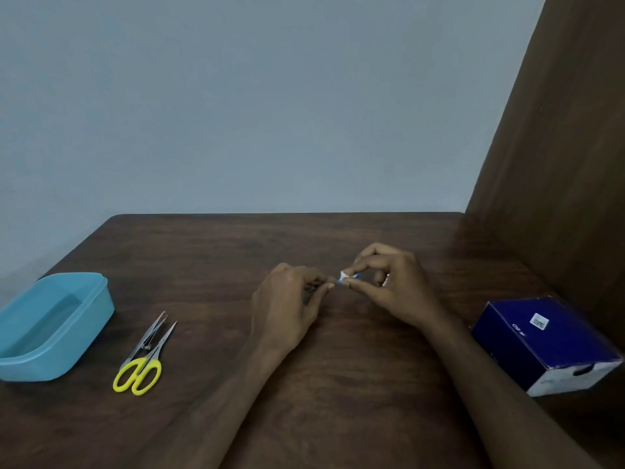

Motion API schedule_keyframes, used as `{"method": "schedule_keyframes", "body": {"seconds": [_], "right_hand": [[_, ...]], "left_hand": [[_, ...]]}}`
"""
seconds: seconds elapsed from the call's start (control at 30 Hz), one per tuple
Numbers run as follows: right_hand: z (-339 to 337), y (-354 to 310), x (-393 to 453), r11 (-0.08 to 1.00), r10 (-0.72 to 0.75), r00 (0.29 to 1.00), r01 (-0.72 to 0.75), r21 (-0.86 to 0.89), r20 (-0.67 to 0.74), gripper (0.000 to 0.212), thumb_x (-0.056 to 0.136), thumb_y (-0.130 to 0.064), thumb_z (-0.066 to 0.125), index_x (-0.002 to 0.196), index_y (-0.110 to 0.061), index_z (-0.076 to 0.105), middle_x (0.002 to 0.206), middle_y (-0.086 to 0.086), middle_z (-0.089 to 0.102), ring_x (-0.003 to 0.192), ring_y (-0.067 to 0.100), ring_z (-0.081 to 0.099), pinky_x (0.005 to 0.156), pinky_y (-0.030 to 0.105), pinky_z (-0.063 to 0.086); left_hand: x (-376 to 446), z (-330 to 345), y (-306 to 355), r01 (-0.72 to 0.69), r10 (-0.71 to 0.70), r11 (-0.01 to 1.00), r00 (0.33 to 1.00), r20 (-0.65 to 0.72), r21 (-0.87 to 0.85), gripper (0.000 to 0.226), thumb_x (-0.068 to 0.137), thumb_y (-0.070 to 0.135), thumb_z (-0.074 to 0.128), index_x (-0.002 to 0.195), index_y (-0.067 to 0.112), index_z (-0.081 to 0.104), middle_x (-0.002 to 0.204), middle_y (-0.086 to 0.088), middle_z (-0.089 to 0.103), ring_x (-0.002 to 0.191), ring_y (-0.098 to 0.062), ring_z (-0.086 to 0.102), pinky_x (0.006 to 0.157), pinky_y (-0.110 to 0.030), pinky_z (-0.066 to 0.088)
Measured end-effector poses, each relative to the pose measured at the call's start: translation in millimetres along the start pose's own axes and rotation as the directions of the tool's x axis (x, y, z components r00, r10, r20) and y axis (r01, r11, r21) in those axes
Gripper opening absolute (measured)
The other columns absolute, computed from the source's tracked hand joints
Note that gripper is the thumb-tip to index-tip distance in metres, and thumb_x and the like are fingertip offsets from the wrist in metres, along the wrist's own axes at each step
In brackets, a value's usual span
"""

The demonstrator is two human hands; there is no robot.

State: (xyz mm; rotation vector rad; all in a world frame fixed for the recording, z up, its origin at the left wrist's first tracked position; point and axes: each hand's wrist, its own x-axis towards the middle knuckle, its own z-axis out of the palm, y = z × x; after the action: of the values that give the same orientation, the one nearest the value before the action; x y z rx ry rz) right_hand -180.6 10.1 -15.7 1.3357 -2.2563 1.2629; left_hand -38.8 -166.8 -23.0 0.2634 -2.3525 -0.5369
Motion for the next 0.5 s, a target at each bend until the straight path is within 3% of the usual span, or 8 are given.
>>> {"method": "schedule_keyframes", "body": {"seconds": [0.13, 0.27, 0.37, 0.5], "right_hand": [[1.6, -5.1, 2.3, 0.939, 0.156, 0.986, -0.129, 0.318, -0.062, 0.012, 0.083, -0.024, 0.092, 0.089, -0.031, 0.085, 0.098, -0.004, 0.072, 0.048, 0.030, 0.049, 0.049, 0.041, 0.042], [-0.6, -11.8, 3.7, 0.823, 0.323, 0.942, -0.229, 0.519, -0.096, 0.008, 0.077, -0.030, 0.089, 0.080, -0.026, 0.083, 0.095, -0.008, 0.075, 0.052, 0.014, 0.053, 0.049, 0.027, 0.043], [10.0, -23.9, 2.9, 0.734, 0.366, 0.928, -0.245, 0.633, -0.064, 0.007, 0.082, -0.019, 0.088, 0.078, -0.021, 0.083, 0.091, -0.006, 0.077, 0.054, 0.005, 0.055, 0.049, 0.021, 0.042], [29.1, -39.4, -0.3, 0.627, 0.448, 0.889, -0.391, 0.674, 0.099, 0.009, 0.089, -0.017, 0.084, 0.080, -0.016, 0.082, 0.090, -0.002, 0.080, 0.054, 0.005, 0.052, 0.046, 0.016, 0.035]], "left_hand": [[4.6, 2.3, -4.1, 0.080, -0.077, 0.981, 0.997, 0.020, -0.177, 0.008, 0.091, 0.045, 0.080, 0.099, 0.049, 0.081, 0.079, 0.035, 0.069, 0.084, 0.007, 0.065, 0.063, -0.016, 0.043], [6.8, 2.4, -7.8, 0.138, -0.137, 0.918, 0.990, 0.029, -0.372, 0.006, 0.092, 0.037, 0.083, 0.096, 0.041, 0.084, 0.078, 0.031, 0.074, 0.070, 0.010, 0.066, 0.062, -0.015, 0.046], [7.3, 3.0, -8.1, 0.141, -0.147, 0.851, 0.989, 0.029, -0.505, 0.007, 0.093, 0.027, 0.084, 0.095, 0.033, 0.086, 0.077, 0.026, 0.076, 0.057, 0.011, 0.059, 0.059, -0.007, 0.039], [7.2, 1.8, -8.6, 0.145, -0.144, 0.817, 0.989, 0.046, -0.558, 0.004, 0.094, 0.030, 0.083, 0.096, 0.030, 0.086, 0.081, 0.022, 0.079, 0.067, 0.003, 0.069, 0.062, -0.008, 0.042]]}}
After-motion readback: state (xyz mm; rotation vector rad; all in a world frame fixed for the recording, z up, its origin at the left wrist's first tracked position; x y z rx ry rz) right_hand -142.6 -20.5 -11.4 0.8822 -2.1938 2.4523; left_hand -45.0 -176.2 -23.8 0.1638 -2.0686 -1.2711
